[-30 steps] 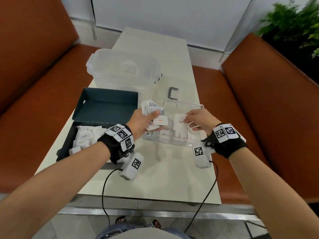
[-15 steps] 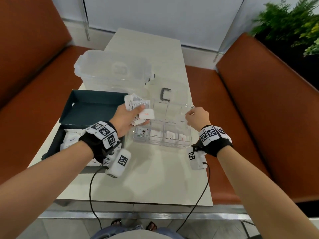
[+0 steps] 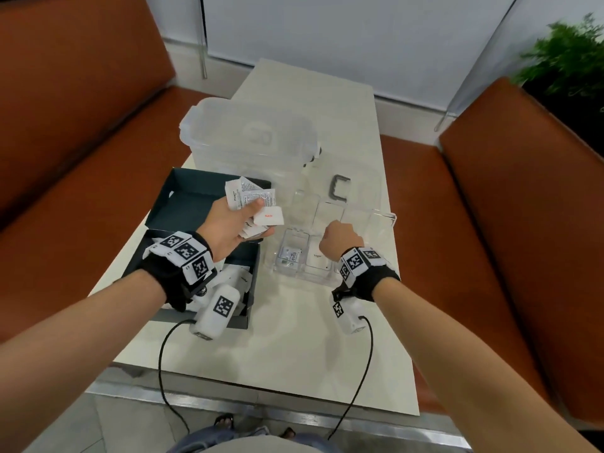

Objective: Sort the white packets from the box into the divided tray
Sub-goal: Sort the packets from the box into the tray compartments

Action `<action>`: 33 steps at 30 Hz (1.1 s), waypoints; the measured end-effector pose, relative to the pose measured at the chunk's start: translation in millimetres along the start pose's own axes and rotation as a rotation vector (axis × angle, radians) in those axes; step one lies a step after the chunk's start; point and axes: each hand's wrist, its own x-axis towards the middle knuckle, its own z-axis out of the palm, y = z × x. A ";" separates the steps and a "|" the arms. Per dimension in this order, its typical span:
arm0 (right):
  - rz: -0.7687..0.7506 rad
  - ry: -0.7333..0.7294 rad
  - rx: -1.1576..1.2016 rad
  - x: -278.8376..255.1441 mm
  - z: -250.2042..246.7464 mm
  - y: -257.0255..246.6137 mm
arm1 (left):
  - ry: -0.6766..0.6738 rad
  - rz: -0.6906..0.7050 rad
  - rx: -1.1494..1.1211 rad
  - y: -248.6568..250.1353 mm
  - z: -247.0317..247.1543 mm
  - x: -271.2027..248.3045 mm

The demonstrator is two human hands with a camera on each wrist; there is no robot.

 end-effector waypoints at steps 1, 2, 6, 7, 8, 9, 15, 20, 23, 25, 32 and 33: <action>-0.023 -0.004 -0.045 1.0 1.9 1.3 | 0.003 -0.006 -0.004 -0.8 -1.3 -0.1; -0.050 -0.009 -0.098 2.0 4.0 2.4 | 0.005 -0.012 -0.004 -1.1 -2.2 -0.2; -0.194 -0.028 -0.300 6.2 12.5 7.6 | -0.002 -0.017 0.007 -2.2 -1.9 0.4; -0.229 -0.027 -0.329 7.4 13.1 9.3 | -0.005 -0.016 0.011 -2.5 -1.4 0.7; -0.256 -0.023 -0.339 8.7 13.0 11.2 | -0.007 -0.015 0.015 -2.8 -0.7 1.1; -0.274 -0.013 -0.338 9.7 12.3 12.9 | -0.009 -0.016 0.017 -3.1 0.1 1.9; -0.279 -0.021 -0.460 10.2 13.9 12.3 | -0.018 -0.026 0.013 -5.7 4.1 4.4; -0.250 -0.032 -0.529 12.2 23.6 7.7 | -0.018 -0.040 0.019 -7.0 3.7 5.6; -0.263 -0.046 -0.552 14.1 25.0 8.6 | -0.018 -0.039 0.010 -7.1 2.3 6.6; -0.272 -0.044 -0.580 14.1 25.5 9.3 | -0.016 -0.039 -0.002 -7.7 0.9 7.0; -0.300 0.008 -0.637 10.5 27.0 8.7 | -0.021 -0.047 -0.012 -10.9 0.4 10.0; -0.313 0.002 -0.629 10.6 25.2 9.4 | -0.026 -0.047 -0.011 -10.9 1.0 10.2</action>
